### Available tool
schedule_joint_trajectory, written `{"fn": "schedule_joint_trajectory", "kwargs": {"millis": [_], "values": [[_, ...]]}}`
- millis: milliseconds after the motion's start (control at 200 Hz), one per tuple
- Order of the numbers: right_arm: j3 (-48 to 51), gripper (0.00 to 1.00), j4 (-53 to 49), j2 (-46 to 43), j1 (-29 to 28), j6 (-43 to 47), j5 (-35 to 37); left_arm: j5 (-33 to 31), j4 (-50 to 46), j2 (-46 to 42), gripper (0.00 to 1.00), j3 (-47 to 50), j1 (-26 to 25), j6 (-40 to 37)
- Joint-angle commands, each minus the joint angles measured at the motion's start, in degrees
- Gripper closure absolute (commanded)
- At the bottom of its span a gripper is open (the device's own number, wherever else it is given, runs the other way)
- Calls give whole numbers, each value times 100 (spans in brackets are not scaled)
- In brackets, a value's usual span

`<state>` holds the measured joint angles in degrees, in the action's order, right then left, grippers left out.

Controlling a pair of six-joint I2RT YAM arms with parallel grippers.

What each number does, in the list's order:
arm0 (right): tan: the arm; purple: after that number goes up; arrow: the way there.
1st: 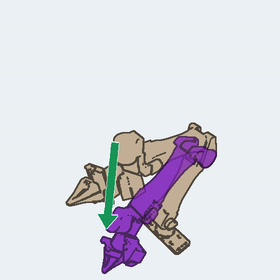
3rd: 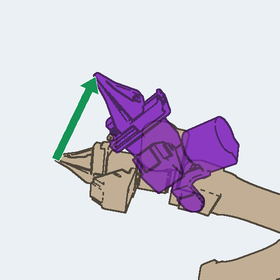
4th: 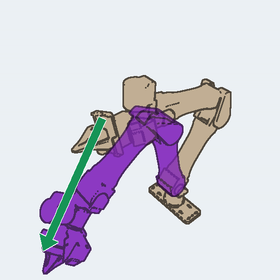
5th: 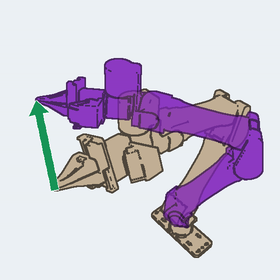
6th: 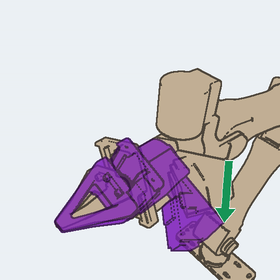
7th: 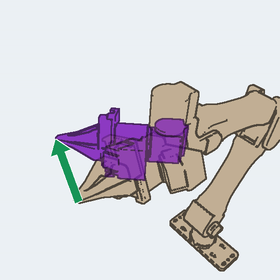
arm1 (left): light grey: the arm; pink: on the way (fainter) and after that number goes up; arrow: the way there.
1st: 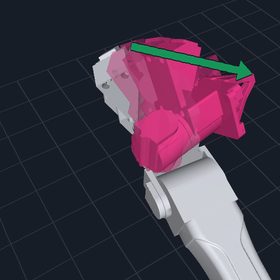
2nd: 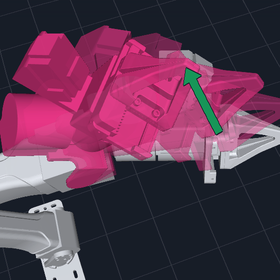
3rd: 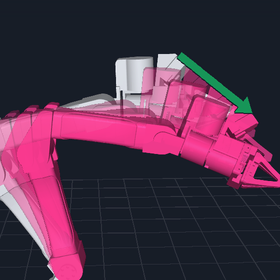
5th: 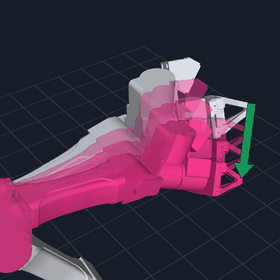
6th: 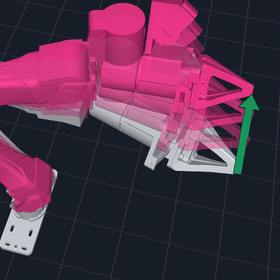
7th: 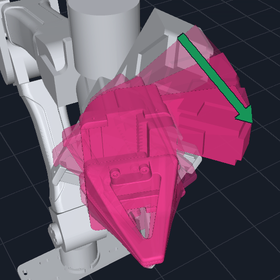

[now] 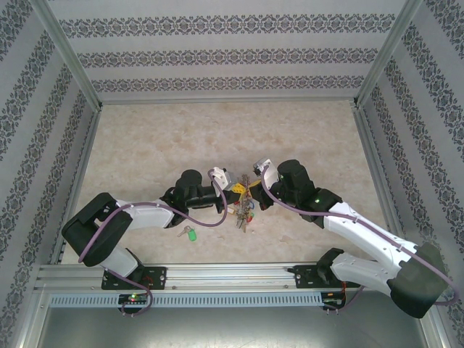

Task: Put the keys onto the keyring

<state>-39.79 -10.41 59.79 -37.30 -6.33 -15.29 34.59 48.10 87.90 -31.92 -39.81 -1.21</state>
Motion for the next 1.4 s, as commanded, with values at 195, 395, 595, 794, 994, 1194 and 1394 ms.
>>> {"fn": "schedule_joint_trajectory", "kwargs": {"millis": [195, 395, 595, 794, 994, 1194, 1394], "values": [[-143, 100, 315, -119, -41, -118, -194, -101, -493, -22, 87, -213, -53, -164], [-195, 100, 228, -183, -80, -13, -303, -119, -1565, -154, 83, -540, -53, -727], [-222, 100, 122, -165, -92, 120, -378, 43, -1983, -243, 82, -723, -53, -994], [-212, 100, 110, -169, -89, 200, -424, 7, -2028, -333, 79, -715, -53, -1109], [-213, 100, 68, -166, -93, 236, -364, 45, -2193, -448, 78, -799, -42, -1243], [-196, 100, 27, -179, -83, 280, -337, 149, -2188, -453, 78, -796, -7, -1284], [-213, 100, -10, -139, -72, 355, -382, 305, -2203, -493, 77, -792, 109, -1311]]}}
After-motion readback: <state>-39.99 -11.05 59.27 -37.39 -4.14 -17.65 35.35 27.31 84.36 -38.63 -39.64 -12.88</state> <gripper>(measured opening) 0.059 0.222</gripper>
